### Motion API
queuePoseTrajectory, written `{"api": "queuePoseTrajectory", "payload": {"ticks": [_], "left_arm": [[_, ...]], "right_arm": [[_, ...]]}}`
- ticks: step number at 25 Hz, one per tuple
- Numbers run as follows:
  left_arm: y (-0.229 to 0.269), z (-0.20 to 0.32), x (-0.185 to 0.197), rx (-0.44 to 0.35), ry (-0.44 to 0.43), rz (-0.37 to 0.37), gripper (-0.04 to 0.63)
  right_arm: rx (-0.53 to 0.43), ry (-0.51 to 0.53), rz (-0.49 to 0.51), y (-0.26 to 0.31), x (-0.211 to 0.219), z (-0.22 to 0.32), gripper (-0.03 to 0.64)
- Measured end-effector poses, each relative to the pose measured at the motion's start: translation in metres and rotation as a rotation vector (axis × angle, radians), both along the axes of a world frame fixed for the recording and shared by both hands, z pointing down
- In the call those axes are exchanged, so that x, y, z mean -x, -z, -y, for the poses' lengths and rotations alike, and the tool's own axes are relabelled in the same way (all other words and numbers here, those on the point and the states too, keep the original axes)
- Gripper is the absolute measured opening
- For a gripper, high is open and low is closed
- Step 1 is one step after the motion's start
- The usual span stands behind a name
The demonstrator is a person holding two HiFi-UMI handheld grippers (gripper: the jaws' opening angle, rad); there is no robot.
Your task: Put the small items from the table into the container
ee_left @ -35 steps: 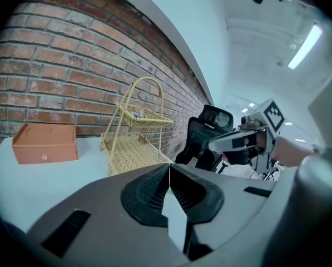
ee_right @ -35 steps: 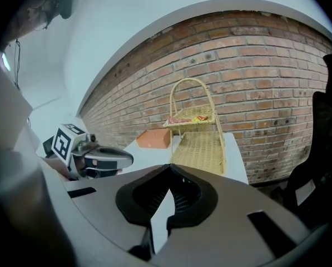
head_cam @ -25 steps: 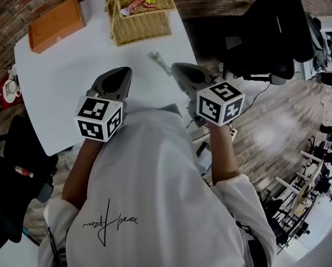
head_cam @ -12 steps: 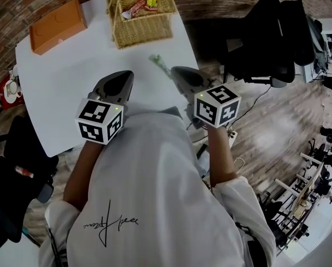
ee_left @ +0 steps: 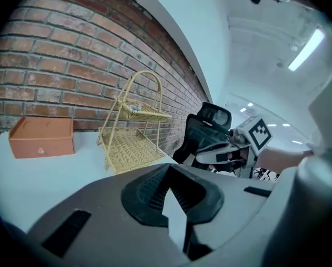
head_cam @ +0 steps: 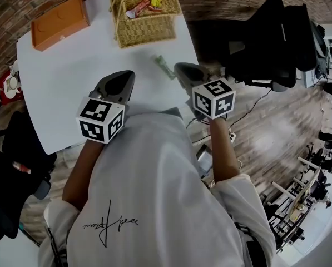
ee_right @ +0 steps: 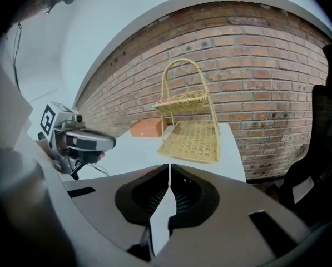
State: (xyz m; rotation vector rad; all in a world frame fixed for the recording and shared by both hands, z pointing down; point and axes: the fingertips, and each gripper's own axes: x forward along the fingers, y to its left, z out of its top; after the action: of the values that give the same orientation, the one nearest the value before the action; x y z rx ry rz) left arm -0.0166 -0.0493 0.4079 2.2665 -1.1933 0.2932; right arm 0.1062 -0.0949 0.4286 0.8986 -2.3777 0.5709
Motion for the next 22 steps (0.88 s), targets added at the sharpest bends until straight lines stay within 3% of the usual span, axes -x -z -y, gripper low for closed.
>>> {"api": "queuePoseTrajectory", "payload": {"ticks": [5, 22], "left_arm": [[-0.001, 0.001, -0.004, 0.006, -0.008, -0.008, 0.011], [-0.008, 0.002, 0.000, 0.053, 0.007, -0.037, 0.010]], "right_arm": [[-0.015, -0.002, -0.068, -0.020, -0.007, 0.008, 0.023], [0.091, 0.015, -0.155, -0.069, -0.011, 0.009, 0.024]]}}
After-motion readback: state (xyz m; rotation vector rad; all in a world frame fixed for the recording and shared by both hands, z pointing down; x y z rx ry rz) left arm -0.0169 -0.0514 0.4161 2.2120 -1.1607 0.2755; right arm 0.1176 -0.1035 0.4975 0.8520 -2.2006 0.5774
